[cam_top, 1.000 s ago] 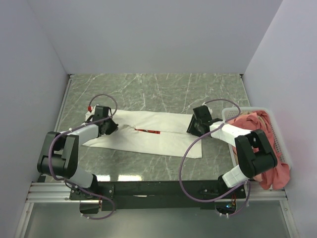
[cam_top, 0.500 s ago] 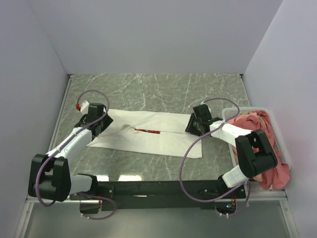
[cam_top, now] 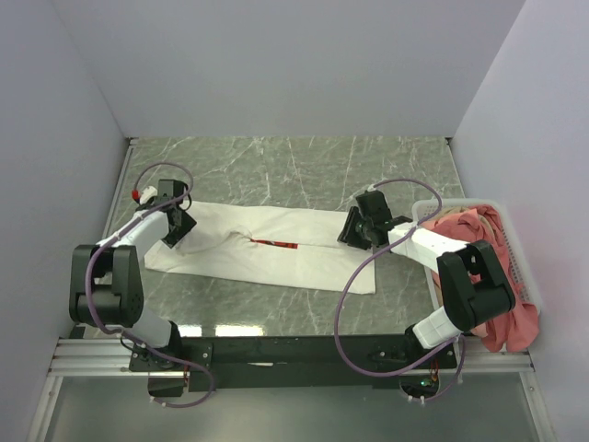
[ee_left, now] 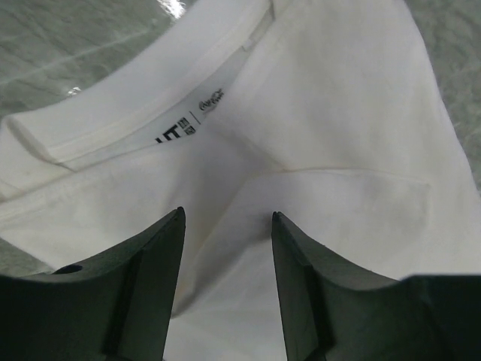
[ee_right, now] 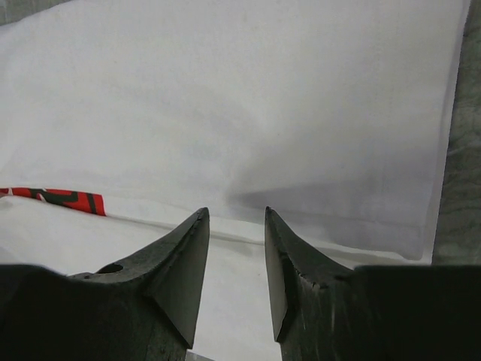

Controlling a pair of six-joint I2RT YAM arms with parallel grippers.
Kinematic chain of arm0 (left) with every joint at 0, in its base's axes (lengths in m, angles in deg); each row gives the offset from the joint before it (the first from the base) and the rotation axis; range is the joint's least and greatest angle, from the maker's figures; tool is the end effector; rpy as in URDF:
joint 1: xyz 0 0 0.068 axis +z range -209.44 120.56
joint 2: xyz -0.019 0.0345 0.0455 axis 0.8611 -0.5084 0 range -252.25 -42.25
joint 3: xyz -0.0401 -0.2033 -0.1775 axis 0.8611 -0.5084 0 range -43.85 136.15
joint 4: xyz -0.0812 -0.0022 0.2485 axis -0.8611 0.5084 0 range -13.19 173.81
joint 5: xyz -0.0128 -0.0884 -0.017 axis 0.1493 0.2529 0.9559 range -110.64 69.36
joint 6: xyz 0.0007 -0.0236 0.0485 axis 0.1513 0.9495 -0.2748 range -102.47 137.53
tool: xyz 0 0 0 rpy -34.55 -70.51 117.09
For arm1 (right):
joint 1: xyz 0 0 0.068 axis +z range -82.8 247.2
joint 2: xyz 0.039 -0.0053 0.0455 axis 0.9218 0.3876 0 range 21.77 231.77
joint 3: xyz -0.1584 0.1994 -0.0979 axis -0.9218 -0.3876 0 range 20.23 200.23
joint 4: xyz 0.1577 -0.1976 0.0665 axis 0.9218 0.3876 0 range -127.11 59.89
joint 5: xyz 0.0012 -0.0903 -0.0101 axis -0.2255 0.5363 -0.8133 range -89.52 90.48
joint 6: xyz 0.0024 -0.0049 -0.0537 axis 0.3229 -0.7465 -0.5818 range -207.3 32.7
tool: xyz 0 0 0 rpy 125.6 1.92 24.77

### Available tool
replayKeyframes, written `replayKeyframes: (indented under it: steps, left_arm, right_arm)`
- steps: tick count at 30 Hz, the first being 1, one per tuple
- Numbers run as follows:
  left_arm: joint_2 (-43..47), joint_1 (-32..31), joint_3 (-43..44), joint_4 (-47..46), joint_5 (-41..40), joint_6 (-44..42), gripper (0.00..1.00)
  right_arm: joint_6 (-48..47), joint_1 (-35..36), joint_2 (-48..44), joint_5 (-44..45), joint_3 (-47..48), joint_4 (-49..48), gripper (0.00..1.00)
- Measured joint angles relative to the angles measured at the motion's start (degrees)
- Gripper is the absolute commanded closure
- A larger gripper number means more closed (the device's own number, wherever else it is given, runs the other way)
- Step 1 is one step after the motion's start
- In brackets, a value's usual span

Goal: Fold and stack the t-shirts
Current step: Fold the tshirt

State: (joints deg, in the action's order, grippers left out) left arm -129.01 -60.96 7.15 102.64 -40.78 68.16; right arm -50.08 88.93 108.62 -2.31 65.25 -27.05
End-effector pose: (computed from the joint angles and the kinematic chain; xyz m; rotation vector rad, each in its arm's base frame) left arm 0.2904 0.0045 0.1881 -1.1614 2.2665 0.1227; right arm 0.2740 0.1112 0.1722 0.3213 2.5227 0.4859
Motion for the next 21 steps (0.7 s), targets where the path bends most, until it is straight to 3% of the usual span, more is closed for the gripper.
replayKeyframes:
  steps: [3, 11, 21]
  left_arm:
    - [-0.37, -0.02, 0.22, -0.13, 2.54, -1.84, 0.43]
    - [-0.44, 0.0, 1.46, -1.4, 11.06, -6.91, 0.55]
    - [-0.48, 0.0, 1.73, -1.36, 16.96, -10.21, 0.97]
  right_arm:
    - [-0.02, 0.02, 0.0, -0.35, 0.0, -0.39, 0.57]
    - [0.0, 0.04, 0.0, -1.38, 0.0, -1.2, 0.57]
    - [0.04, 0.61, 0.0, -1.46, 0.0, -1.51, 0.57]
